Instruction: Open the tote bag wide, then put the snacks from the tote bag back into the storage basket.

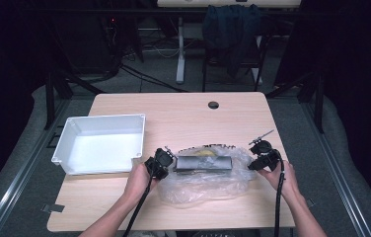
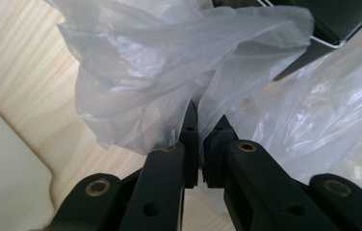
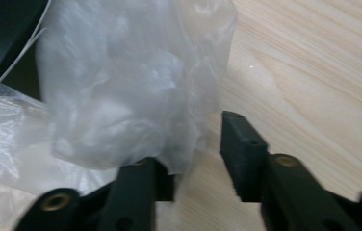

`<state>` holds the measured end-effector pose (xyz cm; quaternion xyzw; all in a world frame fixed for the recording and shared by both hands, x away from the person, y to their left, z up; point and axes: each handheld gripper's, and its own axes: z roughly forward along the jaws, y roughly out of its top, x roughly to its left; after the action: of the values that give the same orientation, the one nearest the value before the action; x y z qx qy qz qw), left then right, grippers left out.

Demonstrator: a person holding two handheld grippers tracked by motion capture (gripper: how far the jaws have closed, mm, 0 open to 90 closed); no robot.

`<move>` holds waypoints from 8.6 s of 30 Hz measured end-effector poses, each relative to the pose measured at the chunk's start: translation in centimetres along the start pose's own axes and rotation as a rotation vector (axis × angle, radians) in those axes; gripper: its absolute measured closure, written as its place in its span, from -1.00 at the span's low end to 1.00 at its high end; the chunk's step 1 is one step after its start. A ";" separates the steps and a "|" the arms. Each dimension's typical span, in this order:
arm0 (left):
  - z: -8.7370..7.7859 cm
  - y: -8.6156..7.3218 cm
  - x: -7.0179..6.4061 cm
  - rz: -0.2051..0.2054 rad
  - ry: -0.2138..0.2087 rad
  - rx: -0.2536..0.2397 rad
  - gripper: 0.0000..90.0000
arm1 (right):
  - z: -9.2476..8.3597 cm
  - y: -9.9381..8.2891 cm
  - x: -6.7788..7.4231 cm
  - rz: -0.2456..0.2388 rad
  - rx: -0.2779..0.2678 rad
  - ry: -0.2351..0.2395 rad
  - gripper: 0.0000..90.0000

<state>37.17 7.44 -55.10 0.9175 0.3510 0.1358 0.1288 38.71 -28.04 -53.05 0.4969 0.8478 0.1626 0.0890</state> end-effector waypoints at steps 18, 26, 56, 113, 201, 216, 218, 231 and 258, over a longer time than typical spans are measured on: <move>-1.6 0.3 0.2 -0.012 0.013 -0.109 0.68 | -10.5 -1.1 1.3 -0.078 -0.294 0.096 -0.28; -2.1 0.5 0.7 -0.036 0.009 -0.139 0.62 | -11.7 -0.1 5.2 -0.201 -0.347 0.114 -0.21; -0.1 1.0 0.3 -0.007 -0.014 -0.061 0.74 | -0.5 1.0 2.4 -0.069 -0.078 0.069 0.77; -12.4 4.6 1.1 0.242 -0.172 -0.201 -0.49 | -4.1 -0.5 -0.6 -0.003 -0.159 0.100 -0.32; -2.5 9.1 -1.6 0.594 -0.308 0.062 -0.04 | -3.7 -0.8 -0.6 -0.036 -0.140 0.136 -0.55; -4.2 9.4 -0.3 0.549 -0.359 -0.023 -0.04 | -2.8 -0.5 0.2 -0.048 -0.125 0.170 -0.55; -4.4 9.5 -0.2 0.553 -0.356 -0.018 -0.04 | -2.7 -0.4 0.4 -0.060 -0.119 0.172 -0.55; -6.1 10.1 1.0 0.510 -0.402 -0.070 -0.04 | -1.3 0.0 1.1 -0.068 -0.073 0.161 -0.49; -6.0 10.8 1.8 0.455 -0.417 -0.069 -0.04 | -1.2 1.8 10.6 -0.378 -0.180 0.251 -0.37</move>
<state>42.99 1.75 -45.63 0.9757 0.0977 -0.0181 0.1952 34.59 -18.24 -51.12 0.2951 0.9123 0.2785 0.0556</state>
